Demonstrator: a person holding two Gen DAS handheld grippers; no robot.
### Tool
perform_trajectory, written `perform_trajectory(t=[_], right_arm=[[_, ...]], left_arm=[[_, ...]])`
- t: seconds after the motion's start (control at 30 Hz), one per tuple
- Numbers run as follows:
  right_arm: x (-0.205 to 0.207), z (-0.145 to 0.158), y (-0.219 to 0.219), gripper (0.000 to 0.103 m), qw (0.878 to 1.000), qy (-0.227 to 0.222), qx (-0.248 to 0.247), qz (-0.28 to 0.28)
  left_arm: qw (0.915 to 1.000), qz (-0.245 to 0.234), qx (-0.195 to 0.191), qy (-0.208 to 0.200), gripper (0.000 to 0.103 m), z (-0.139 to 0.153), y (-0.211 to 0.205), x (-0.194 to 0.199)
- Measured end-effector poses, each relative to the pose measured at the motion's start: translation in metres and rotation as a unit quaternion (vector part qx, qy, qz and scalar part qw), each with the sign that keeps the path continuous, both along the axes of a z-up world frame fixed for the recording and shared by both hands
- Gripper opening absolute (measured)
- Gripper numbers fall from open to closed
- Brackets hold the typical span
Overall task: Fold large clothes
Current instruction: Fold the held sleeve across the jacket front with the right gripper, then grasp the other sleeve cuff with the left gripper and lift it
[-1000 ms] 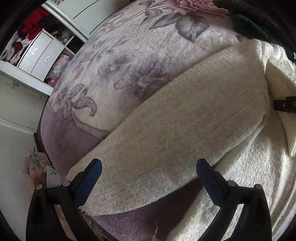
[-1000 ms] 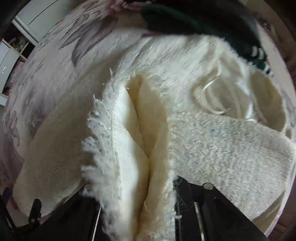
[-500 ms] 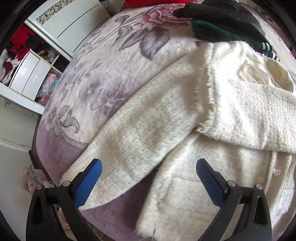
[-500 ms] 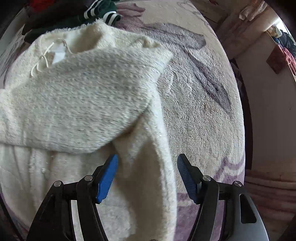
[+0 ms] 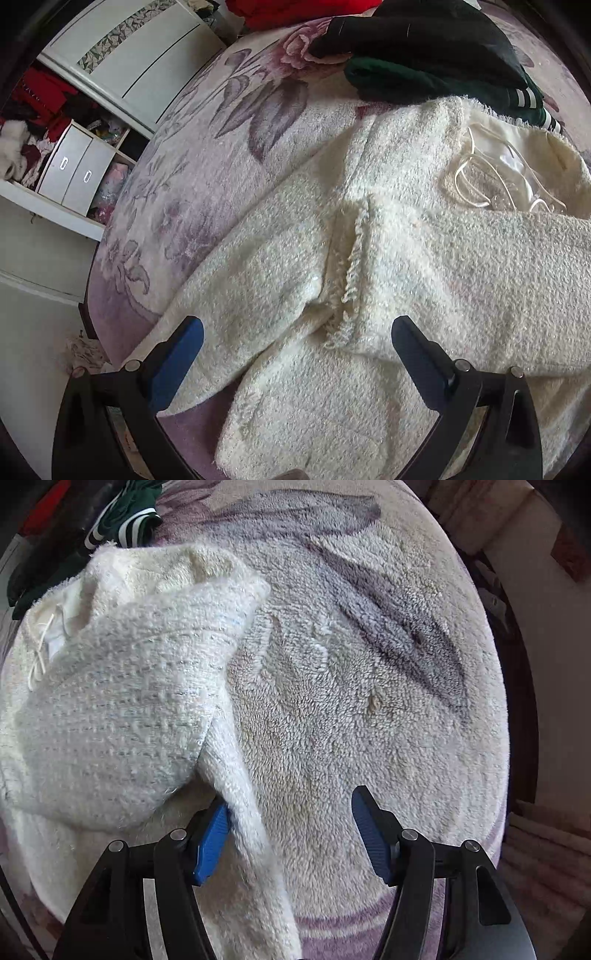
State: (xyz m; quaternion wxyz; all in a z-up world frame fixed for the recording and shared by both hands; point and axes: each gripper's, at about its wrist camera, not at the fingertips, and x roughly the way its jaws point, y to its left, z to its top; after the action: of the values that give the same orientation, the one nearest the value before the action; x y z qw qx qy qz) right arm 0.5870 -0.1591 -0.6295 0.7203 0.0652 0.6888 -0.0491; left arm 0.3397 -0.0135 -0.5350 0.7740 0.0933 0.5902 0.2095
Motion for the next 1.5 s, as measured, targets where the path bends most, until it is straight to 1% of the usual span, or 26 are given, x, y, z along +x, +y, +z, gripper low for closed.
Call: perform_trajectory(t=[0.1, 0.23, 0.27, 0.3, 0.37, 0.43, 0.53, 0.6, 0.63, 0.7, 0.73, 0.77, 0.8, 0.87, 0.97, 1.0, 1.03, 1.07, 1.1, 1.13, 1.2, 1.3, 1.33, 1.4, 1.43, 1.5], right_arm=[[-0.001, 0.018, 0.0, 0.067, 0.999, -0.012, 0.047, 0.003], [0.016, 0.0, 0.027, 0.067, 0.996, -0.018, 0.051, 0.069], [0.02, -0.006, 0.039, 0.067, 0.994, -0.02, 0.048, 0.096], [0.029, -0.019, 0.044, 0.067, 0.992, -0.017, 0.027, 0.121], [0.037, -0.037, 0.049, 0.068, 0.99, -0.02, -0.037, 0.136], [0.041, -0.041, 0.037, 0.07, 0.992, -0.03, -0.075, 0.097], [0.043, -0.044, 0.018, 0.077, 0.998, -0.004, -0.061, 0.012], [0.034, -0.038, 0.023, 0.079, 0.998, 0.011, -0.056, 0.002], [0.028, -0.032, 0.032, 0.079, 0.998, 0.018, -0.066, 0.008], [0.008, -0.019, 0.054, 0.079, 0.996, 0.029, -0.088, 0.01], [-0.004, -0.01, 0.06, 0.079, 0.997, 0.028, -0.078, 0.003], [-0.017, -0.004, 0.069, 0.079, 0.998, 0.027, -0.055, -0.006], [-0.027, 0.002, 0.079, 0.079, 0.999, 0.027, -0.03, -0.018], [-0.041, 0.006, 0.1, 0.079, 0.999, 0.029, 0.001, -0.043], [-0.064, 0.004, 0.148, 0.079, 0.998, 0.029, 0.023, -0.056], [-0.069, 0.002, 0.165, 0.079, 0.998, 0.029, 0.026, -0.049], [-0.074, 0.0, 0.183, 0.079, 0.998, 0.025, 0.036, -0.038], [-0.078, 0.0, 0.204, 0.079, 0.998, 0.014, 0.05, -0.025], [-0.082, 0.001, 0.221, 0.079, 0.998, 0.006, 0.055, -0.011], [-0.086, 0.0, 0.242, 0.079, 0.999, 0.002, 0.053, 0.006], [-0.09, -0.001, 0.279, 0.079, 0.998, 0.0, 0.046, 0.032], [-0.094, -0.001, 0.324, 0.079, 0.998, -0.004, 0.048, 0.045], [-0.096, 0.0, 0.339, 0.079, 0.998, -0.009, 0.045, 0.048], [-0.096, 0.0, 0.363, 0.079, 0.998, -0.015, 0.03, 0.052], [-0.097, -0.001, 0.372, 0.079, 0.998, -0.015, 0.025, 0.051], [-0.098, -0.007, 0.387, 0.079, 0.999, -0.001, 0.02, 0.044]], left_arm=[[0.9997, -0.015, 0.019, -0.009, 0.103, 0.001, -0.002, 0.014], [0.9994, -0.028, 0.013, 0.014, 0.103, -0.019, -0.002, 0.03], [0.9993, -0.03, 0.01, 0.02, 0.103, -0.025, -0.002, 0.032], [0.9992, -0.03, 0.007, 0.025, 0.103, -0.03, -0.001, 0.035], [0.9992, -0.023, -0.003, 0.034, 0.103, -0.039, 0.004, 0.038], [0.9992, -0.008, -0.01, 0.038, 0.103, -0.044, 0.014, 0.037], [0.998, 0.035, -0.037, 0.039, 0.103, -0.038, 0.045, 0.011], [0.995, 0.074, -0.056, 0.038, 0.103, -0.029, 0.074, -0.019], [0.9921, 0.1, -0.065, 0.039, 0.103, -0.025, 0.093, -0.038], [0.9813, 0.165, -0.092, 0.038, 0.103, -0.022, 0.14, -0.082], [0.9731, 0.199, -0.11, 0.038, 0.103, -0.023, 0.163, -0.102], [0.9593, 0.239, -0.146, 0.037, 0.103, -0.027, 0.19, -0.124], [0.9418, 0.276, -0.188, 0.035, 0.103, -0.035, 0.213, -0.144], [0.8911, 0.342, -0.298, 0.023, 0.103, -0.061, 0.256, -0.183], [0.8241, 0.404, -0.396, -0.031, 0.102, -0.094, 0.302, -0.224], [0.8044, 0.418, -0.418, -0.056, 0.102, -0.102, 0.314, -0.232], [0.7872, 0.433, -0.433, -0.079, 0.096, -0.111, 0.326, -0.238], [0.7766, 0.443, -0.438, -0.096, 0.089, -0.117, 0.336, -0.241], [0.7711, 0.45, -0.438, -0.108, 0.068, -0.121, 0.346, -0.241], [0.7721, 0.456, -0.428, -0.114, 0.04, -0.122, 0.355, -0.24], [0.7753, 0.446, -0.423, -0.147, 0.019, -0.112, 0.372, -0.234], [0.8014, 0.399, -0.402, -0.192, 0.017, -0.091, 0.404, -0.208], [0.8056, 0.384, -0.4, -0.208, 0.017, -0.086, 0.417, -0.195], [0.8011, 0.373, -0.409, -0.228, 0.017, -0.089, 0.443, -0.178], [0.7994, 0.366, -0.418, -0.227, 0.017, -0.093, 0.45, -0.17], [0.804, 0.357, -0.432, -0.197, 0.02, -0.104, 0.45, -0.161]])
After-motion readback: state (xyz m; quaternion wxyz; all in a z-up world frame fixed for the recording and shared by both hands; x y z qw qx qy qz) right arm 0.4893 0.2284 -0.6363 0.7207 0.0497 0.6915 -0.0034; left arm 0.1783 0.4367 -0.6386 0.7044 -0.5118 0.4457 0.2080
